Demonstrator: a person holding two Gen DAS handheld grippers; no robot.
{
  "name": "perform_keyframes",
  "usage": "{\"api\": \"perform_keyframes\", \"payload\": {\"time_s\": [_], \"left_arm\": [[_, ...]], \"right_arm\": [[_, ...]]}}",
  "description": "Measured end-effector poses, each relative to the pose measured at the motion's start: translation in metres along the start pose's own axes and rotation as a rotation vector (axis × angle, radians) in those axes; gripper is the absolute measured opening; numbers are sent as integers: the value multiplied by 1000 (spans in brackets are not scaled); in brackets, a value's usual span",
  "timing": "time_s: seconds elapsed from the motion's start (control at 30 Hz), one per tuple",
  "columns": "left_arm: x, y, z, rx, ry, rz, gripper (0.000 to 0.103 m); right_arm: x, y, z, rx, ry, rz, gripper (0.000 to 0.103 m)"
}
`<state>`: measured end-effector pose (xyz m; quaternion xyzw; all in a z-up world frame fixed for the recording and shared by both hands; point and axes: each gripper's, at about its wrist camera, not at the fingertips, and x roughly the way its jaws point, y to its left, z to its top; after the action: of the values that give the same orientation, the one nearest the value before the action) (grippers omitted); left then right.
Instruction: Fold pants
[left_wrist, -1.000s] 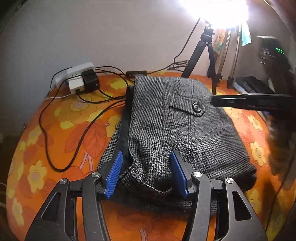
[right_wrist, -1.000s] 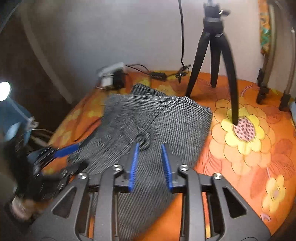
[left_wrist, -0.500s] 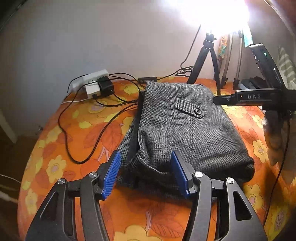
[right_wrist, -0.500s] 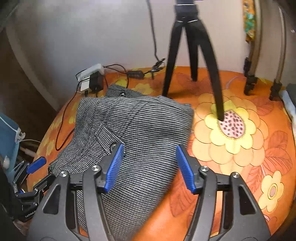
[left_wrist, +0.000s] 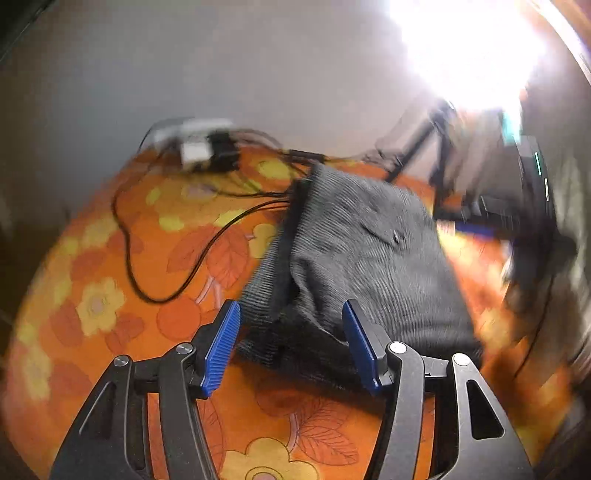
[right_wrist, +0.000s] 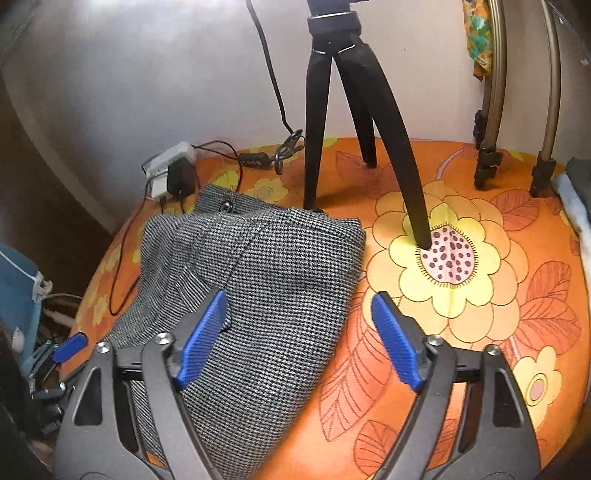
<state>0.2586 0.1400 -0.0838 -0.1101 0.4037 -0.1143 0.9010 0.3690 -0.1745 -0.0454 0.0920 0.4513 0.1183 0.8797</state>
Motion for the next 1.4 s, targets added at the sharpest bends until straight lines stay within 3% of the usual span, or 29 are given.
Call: {"api": "perform_keyframes", "payload": {"time_s": [0.07,0.27,0.57,0.87,1.03,1.23,1.4], "left_arm": [[-7,29,9,-130,7,-43,57],[-6,54,14,-254,46,-88,58],[30,19,-5,-245,194,-140,65],[32,28,-17,-340,216,-144,67],[46,29,-19,-387,242,-149,72],[49,22,-16,-394,220,-130,76],[39,24,-17,-402,192,-166,76]], "right_arm": [[-2,-2,1,18,-13,8,90],[2,-3,1,40,41,31,90],[19,-20,0,179,108,94,91],[34,-39,1,274,121,135,91],[49,-39,3,280,129,138,91],[56,-38,9,298,92,150,91],[59,-38,9,318,76,186,91]]}}
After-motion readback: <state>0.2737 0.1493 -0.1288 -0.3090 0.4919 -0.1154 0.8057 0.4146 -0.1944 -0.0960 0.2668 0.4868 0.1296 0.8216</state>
